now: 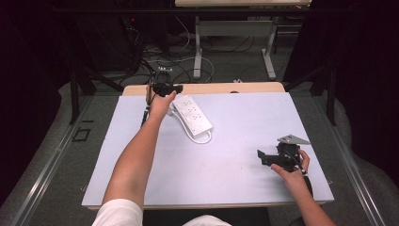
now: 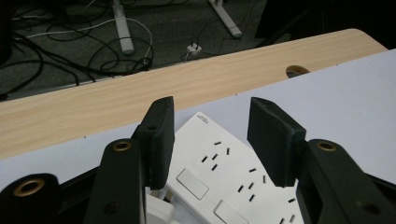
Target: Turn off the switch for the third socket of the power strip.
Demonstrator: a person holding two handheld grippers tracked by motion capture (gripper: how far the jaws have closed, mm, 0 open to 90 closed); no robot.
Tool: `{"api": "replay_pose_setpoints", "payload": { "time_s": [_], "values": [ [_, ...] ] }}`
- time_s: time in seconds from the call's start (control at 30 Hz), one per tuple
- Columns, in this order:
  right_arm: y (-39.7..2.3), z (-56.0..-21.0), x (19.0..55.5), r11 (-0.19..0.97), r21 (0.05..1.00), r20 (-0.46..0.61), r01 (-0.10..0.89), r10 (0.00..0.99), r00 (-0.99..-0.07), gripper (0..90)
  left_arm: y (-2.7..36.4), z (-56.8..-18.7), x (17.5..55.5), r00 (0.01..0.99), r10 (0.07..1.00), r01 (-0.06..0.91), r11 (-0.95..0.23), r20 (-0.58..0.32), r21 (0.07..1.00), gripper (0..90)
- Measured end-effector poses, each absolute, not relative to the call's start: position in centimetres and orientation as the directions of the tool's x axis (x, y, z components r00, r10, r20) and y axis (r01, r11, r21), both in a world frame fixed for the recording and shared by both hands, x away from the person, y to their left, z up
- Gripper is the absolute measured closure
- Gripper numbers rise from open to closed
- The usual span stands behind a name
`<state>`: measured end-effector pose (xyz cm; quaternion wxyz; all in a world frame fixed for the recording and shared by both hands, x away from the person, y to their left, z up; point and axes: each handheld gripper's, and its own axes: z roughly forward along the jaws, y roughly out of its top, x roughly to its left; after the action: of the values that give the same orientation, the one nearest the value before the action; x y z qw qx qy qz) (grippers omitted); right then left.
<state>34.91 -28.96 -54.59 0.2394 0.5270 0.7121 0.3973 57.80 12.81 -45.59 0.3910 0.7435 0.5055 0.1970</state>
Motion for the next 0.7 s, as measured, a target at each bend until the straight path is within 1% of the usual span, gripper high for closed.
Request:
{"api": "replay_pose_setpoints", "payload": {
  "time_s": [0.5,0.57,0.7],
  "values": [
    [-29.3,-54.5,34.7,0.131,0.821,0.065,0.556,0.945,-0.319,0.4,13.0,-47.7,59.0,0.394,0.911,0.646,-0.180,-0.122,0.742,52.7],
    [-29.4,-54.6,34.7,0.130,0.821,0.062,0.555,0.947,-0.314,0.4,12.9,-48.0,59.2,0.386,0.916,0.648,-0.186,-0.108,0.738,52.5],
    [-29.6,-54.6,34.6,0.123,0.820,0.066,0.559,0.949,-0.307,0.5,12.9,-48.6,59.5,0.394,0.911,0.665,-0.195,-0.117,0.721,54.5]
  ]
}}
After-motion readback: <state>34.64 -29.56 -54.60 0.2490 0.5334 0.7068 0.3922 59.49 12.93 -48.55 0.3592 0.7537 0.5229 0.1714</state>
